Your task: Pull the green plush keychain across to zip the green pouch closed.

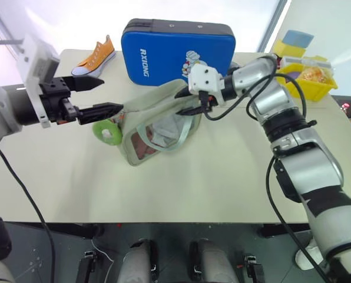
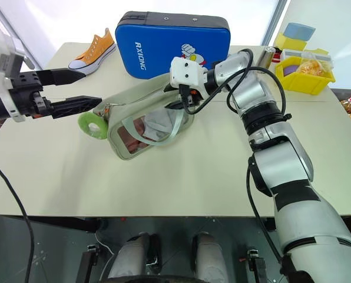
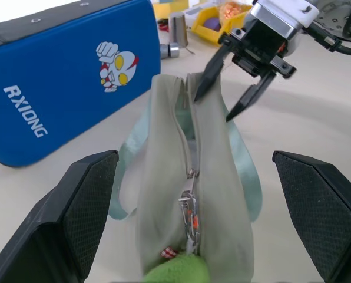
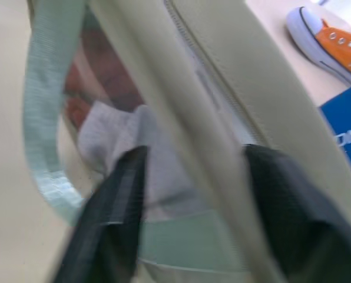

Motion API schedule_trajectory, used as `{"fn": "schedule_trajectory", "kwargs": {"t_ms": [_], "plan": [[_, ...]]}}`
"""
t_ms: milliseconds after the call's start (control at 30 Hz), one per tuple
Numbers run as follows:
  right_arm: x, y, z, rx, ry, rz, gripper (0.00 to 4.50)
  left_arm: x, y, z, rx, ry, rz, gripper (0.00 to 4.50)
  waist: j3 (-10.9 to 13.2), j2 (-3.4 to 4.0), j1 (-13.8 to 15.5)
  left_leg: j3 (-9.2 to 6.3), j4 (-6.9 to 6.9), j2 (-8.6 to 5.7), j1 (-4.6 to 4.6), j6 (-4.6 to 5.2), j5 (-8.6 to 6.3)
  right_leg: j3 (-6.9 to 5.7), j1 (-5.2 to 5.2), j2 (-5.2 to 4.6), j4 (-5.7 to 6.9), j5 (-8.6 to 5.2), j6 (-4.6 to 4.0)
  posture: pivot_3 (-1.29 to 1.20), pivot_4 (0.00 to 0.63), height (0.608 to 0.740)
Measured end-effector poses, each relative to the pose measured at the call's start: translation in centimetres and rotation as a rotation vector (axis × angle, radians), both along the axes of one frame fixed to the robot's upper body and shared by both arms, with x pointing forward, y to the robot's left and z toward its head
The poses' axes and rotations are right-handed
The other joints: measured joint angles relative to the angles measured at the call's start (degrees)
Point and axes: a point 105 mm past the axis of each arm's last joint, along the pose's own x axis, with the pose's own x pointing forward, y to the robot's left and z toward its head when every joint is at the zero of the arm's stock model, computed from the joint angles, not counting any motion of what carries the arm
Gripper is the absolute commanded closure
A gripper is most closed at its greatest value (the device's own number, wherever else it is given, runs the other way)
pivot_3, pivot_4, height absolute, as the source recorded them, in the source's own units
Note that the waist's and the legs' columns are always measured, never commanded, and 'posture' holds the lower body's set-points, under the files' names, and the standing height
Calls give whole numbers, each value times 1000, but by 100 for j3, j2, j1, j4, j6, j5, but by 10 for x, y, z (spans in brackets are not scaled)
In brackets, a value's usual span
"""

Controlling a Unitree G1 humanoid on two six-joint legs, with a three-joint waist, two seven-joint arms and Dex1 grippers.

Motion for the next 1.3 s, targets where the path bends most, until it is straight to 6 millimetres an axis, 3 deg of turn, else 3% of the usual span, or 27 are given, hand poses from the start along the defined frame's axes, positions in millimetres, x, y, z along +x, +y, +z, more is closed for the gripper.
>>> {"fn": "schedule_trajectory", "kwargs": {"t_ms": [33,367,467,733,1033,1300], "plan": [[0,-1,0,-5,-3,1,4332,0,0,0,-2,-1,2,0,0,0,-1,0,0,0,0,0,0,0,0,0,0,0,0,0,150,740],[-15,-34,19,-71,6,-42,4332,8,14,4,-25,-22,62,0,2,3,24,-3,0,-3,-3,0,0,-1,0,-3,-1,0,0,0,150,740],[-22,-30,2,-50,97,-93,4332,12,10,1,-11,-25,50,0,3,5,-5,1,-1,0,1,-5,2,0,-1,-2,4,0,0,0,150,740],[-37,-15,-2,6,230,-222,4332,18,6,-3,-1,-18,31,0,2,5,-115,2,-3,2,5,-5,3,0,-1,1,5,0,-1,0,150,740],[-32,-21,14,47,228,-329,4332,20,2,-5,-1,-12,7,0,2,5,-101,0,-3,0,-2,-4,2,-1,-4,2,2,0,-1,0,150,740],[-36,-15,12,75,239,-342,4332,21,-3,-3,-14,-29,-10,0,2,5,-96,0,-3,-1,-4,-4,2,-1,-5,2,3,0,-1,0,150,740]]}}
